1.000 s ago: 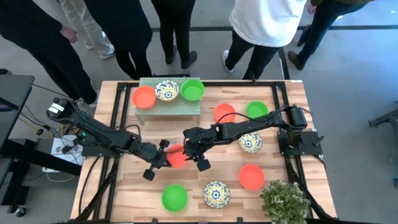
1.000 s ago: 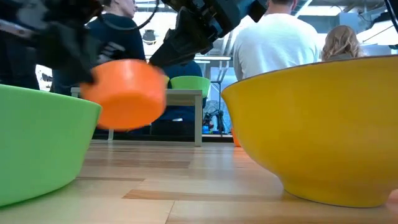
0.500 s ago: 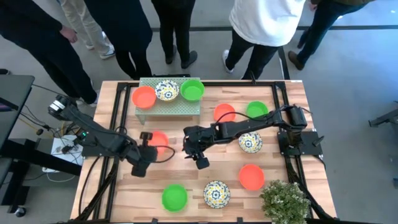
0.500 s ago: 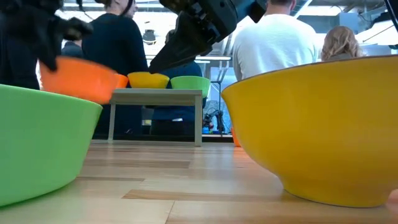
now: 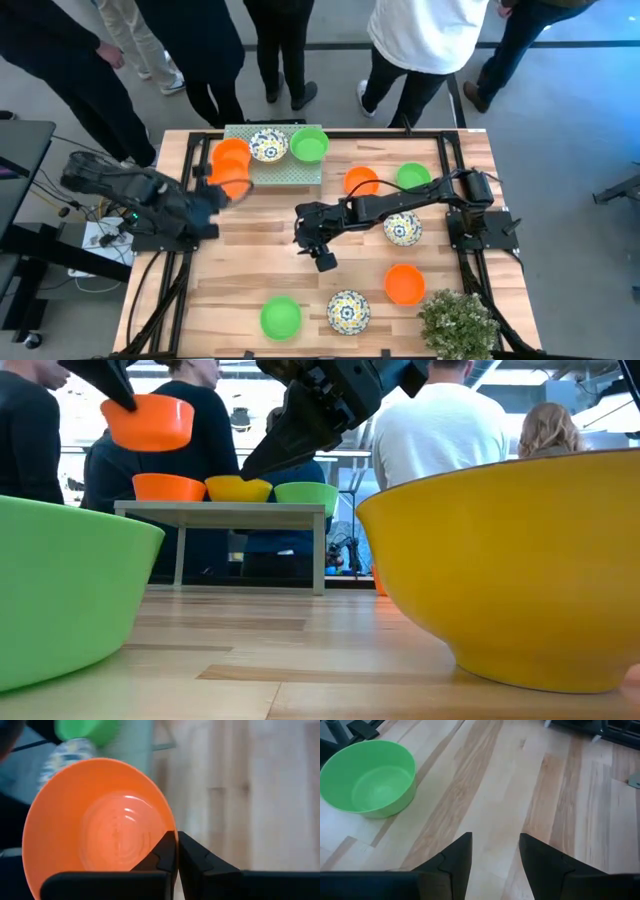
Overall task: Pick & Place Mini bowls
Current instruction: Stack the orange bowl on top of the other orange bowl on the shelf, then stack the green bowl on top of the other green bowl on the shelf
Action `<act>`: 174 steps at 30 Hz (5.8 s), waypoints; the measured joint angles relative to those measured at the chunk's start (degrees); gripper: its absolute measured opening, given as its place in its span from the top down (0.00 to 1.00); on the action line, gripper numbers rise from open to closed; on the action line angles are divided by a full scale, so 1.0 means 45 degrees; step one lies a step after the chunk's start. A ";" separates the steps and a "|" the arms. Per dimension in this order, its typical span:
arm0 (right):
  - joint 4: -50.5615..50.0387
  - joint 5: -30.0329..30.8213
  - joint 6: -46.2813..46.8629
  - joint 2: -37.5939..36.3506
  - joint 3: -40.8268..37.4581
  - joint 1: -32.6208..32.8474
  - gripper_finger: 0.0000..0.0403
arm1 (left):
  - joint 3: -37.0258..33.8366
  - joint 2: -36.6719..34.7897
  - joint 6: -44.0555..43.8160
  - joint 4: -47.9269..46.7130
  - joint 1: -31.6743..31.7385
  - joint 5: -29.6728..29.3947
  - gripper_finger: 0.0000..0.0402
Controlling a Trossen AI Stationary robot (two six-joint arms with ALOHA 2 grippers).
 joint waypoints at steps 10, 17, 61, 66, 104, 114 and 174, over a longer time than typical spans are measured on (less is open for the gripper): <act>0.0009 0.0000 -0.0019 0.0010 0.0000 -0.0010 0.61 | 0.0000 -0.0594 0.3702 0.0148 0.5531 0.0635 0.98; 0.0100 -0.0031 -0.0024 0.0010 0.0000 -0.0158 0.60 | 0.0000 0.0105 0.6458 0.1599 0.8931 0.2959 0.98; -0.0303 -0.0049 0.0450 0.0010 -0.0001 -0.0476 0.64 | -0.0003 0.1869 0.7045 0.2220 1.0069 0.4222 0.79; -0.0279 -0.0050 0.0448 0.0010 -0.0005 -0.0474 0.64 | 0.0396 0.1504 0.6538 0.2237 0.8927 0.3726 0.79; 0.0525 -0.0194 0.3380 0.0018 -0.0010 0.0821 0.64 | -0.7919 0.0823 -0.1688 1.4893 -0.2073 0.3158 0.79; 0.1818 -0.0733 0.4634 0.1020 -0.0032 0.1384 0.64 | -0.8291 0.0806 -0.1926 1.5260 -0.2256 0.3051 0.79; -0.2641 0.2689 0.5763 -0.0866 0.0165 0.2497 0.64 | -0.7050 0.5257 -0.5574 1.8467 -0.2314 0.8159 0.79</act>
